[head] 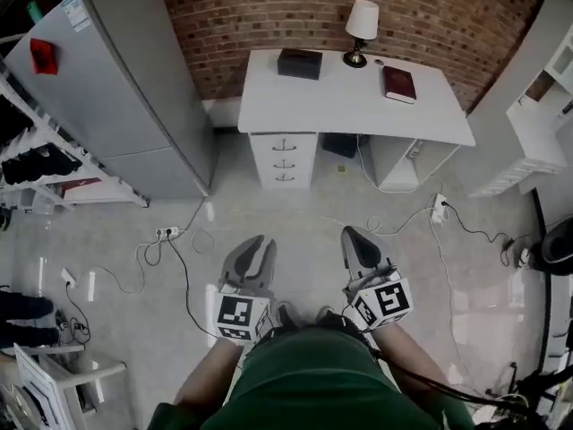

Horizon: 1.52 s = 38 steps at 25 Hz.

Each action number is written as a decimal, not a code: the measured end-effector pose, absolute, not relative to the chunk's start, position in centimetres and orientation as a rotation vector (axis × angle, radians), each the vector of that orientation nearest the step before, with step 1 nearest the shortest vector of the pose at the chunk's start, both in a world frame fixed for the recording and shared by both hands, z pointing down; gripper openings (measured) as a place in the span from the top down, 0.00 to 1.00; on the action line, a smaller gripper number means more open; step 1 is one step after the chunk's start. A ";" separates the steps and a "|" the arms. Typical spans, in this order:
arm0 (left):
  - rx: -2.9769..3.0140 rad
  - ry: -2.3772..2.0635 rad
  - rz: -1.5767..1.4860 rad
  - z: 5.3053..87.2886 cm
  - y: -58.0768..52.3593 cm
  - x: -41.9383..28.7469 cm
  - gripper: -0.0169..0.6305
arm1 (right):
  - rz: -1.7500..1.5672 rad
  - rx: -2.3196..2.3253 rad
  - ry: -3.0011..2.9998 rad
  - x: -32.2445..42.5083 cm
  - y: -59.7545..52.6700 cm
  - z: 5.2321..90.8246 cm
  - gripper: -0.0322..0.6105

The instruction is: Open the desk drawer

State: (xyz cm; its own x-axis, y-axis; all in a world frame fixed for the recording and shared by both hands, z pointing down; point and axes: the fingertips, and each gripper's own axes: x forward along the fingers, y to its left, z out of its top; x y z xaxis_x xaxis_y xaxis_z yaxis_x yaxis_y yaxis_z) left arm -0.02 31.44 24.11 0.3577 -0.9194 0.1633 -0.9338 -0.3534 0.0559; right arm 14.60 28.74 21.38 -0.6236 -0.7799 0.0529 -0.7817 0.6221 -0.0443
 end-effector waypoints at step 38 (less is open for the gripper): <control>2.331 -1.724 0.385 30.9 5.6 -5.2 0.86 | 0.304 1.191 -2.809 8.3 -0.1 28.8 0.95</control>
